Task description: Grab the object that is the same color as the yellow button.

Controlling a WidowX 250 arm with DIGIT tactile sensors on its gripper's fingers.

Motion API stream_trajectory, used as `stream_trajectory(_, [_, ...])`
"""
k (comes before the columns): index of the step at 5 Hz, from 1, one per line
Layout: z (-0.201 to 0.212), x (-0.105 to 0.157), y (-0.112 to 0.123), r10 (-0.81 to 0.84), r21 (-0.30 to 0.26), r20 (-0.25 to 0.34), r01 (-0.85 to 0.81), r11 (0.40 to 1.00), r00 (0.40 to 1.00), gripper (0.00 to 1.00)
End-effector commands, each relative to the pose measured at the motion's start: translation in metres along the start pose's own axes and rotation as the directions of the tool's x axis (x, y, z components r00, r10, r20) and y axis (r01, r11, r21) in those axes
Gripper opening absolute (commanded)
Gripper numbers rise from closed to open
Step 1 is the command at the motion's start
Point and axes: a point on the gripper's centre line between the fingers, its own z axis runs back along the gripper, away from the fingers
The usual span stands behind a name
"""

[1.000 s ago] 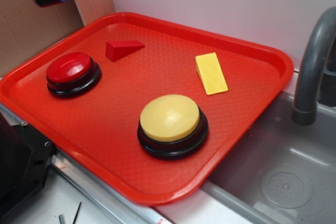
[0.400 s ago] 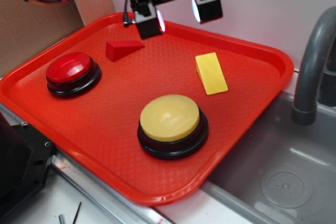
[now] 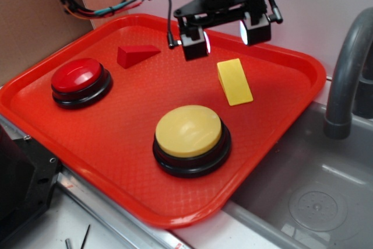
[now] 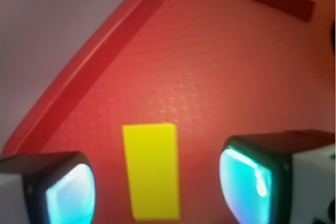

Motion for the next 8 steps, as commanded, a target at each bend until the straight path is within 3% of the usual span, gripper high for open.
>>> stream_trajectory(1, [-0.015,0.014,-0.013,0.01,0.006,0.022,-0.011,1.0,1.0,1.0])
stream_trajectory(3, [-0.029,0.006,-0.008,0.012,0.027,0.032,-0.013,1.0,0.999,1.0])
stream_trajectory(4, [-0.036,0.004,-0.008,0.005,0.048,0.036,-0.006,0.999,0.999,0.09])
stream_trajectory(6, [-0.049,0.003,-0.006,0.025,0.077,0.047,-0.028,0.997,0.999,0.0])
stream_trajectory(7, [-0.036,0.004,-0.004,-0.021,0.067,0.032,0.019,0.998,0.999,0.0])
stream_trajectory(8, [0.001,0.014,0.005,-0.12,0.003,-0.072,0.121,0.993,0.99,0.0])
